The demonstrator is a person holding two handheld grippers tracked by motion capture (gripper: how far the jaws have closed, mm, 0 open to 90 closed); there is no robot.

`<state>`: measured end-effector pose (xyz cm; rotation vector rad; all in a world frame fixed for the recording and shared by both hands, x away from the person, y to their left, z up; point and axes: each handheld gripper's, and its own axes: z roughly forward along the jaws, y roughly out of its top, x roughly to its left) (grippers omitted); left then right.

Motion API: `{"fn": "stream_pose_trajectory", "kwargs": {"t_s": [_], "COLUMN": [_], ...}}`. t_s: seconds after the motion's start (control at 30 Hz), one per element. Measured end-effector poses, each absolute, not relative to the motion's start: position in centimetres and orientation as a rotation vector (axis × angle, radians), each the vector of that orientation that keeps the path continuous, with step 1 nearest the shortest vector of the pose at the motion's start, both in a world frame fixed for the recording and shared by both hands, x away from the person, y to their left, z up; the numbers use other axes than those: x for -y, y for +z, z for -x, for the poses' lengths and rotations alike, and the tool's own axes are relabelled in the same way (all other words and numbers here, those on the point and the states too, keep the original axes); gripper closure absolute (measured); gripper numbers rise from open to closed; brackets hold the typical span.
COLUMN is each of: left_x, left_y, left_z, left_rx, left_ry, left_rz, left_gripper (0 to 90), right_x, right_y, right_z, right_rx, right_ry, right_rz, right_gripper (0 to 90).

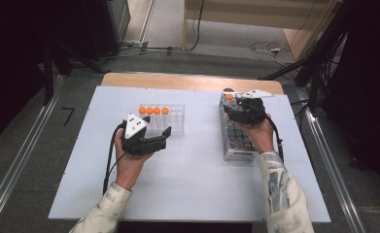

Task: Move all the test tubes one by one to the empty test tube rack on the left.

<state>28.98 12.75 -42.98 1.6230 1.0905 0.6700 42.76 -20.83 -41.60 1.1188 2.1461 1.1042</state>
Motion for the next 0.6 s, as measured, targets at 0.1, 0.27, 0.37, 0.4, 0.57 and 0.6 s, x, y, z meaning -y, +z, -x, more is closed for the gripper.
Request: {"fn": "stream_pose_trajectory", "kwargs": {"t_s": [0.1,0.27,0.37,0.4,0.57,0.6], "left_x": [-12.8,-12.9,-13.0,-13.0,-13.0,-13.0], "left_y": [-43.0,-42.9,-42.9,-43.0,-43.0,-43.0], "left_z": [-29.0,-29.0,-29.0,-29.0,-29.0,-29.0], "left_rx": [-1.092,-1.089,-1.086,-1.088,-1.087,-1.086], "left_ry": [0.666,0.670,0.670,0.671,0.667,0.667], "left_rz": [-1.628,-1.620,-1.625,-1.627,-1.628,-1.628], "left_gripper": [19.2,19.9,21.1,21.1,21.2,21.2], "right_x": [20.7,20.4,20.1,20.0,19.5,19.5], "right_y": [-41.7,-42.0,-42.0,-42.1,-42.4,-42.5], "right_z": [-43.7,-44.9,-45.5,-45.7,-46.5,-46.6], "right_rx": [-2.180,-2.203,-2.231,-2.241,-2.254,-2.255], "right_ry": [1.058,1.019,1.012,1.000,0.956,0.950], "right_rz": [-1.116,-1.136,-1.140,-1.137,-1.163,-1.168], "right_gripper": [43.4,50.1,53.5,55.4,62.5,63.6]}}
